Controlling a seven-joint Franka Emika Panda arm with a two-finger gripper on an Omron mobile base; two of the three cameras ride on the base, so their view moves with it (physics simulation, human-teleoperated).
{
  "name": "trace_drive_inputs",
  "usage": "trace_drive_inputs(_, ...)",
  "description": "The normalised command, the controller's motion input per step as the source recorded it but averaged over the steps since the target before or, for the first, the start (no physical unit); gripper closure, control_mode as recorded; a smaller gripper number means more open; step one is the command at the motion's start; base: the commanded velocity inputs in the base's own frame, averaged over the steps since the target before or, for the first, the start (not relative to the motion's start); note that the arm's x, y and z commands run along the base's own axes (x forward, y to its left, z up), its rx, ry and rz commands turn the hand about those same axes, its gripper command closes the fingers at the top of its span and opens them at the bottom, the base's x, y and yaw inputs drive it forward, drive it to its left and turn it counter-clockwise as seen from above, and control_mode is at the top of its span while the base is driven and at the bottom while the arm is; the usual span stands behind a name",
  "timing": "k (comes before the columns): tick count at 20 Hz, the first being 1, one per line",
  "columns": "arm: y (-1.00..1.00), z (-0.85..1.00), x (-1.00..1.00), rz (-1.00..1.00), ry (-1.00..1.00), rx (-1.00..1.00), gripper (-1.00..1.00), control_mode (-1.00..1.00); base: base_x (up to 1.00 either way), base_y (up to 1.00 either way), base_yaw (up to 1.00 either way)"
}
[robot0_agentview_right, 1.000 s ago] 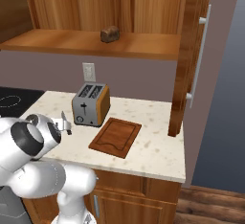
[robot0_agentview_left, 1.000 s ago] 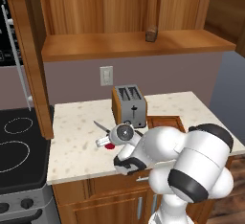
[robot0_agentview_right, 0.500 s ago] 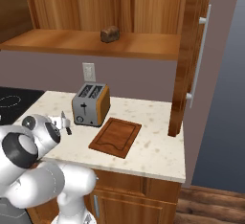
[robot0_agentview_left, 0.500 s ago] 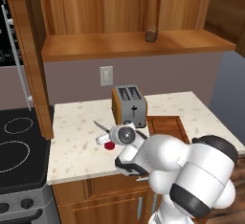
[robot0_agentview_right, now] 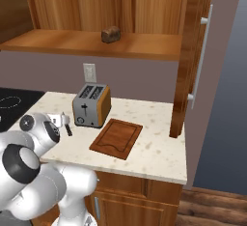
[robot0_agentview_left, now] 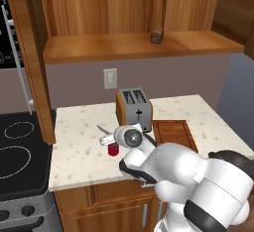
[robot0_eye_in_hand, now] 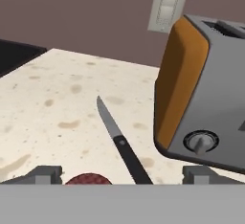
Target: Pick the bread, place it on the cutting board, pick the jam, place it on the counter, and close the cabinet.
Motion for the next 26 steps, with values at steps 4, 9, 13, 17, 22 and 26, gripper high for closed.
trace_drive_inputs(4, 0.00, 0.39, 0.00, 0.00, 0.00, 0.00, -1.00, -1.00, 0.00, 0.00, 0.00)
trace_drive_inputs(9, 0.00, 0.40, 0.00, 0.00, 0.00, 0.00, -1.00, -1.00, 0.00, 0.00, 0.00)
trace_drive_inputs(13, 0.00, 0.36, -0.01, 0.00, 0.00, 0.00, -1.00, -1.00, 0.00, 0.00, 0.00)
trace_drive_inputs(17, 0.00, 0.29, -0.10, 0.00, 0.00, 0.00, -1.00, -1.00, 0.00, 0.00, 0.00)
trace_drive_inputs(22, 0.00, 0.22, -0.12, 0.00, 0.00, 0.00, -1.00, -1.00, 0.00, 0.00, 0.00)
trace_drive_inputs(26, 0.00, 0.27, -0.08, 0.00, 0.00, 0.00, -1.00, -1.00, 0.00, 0.00, 0.00)
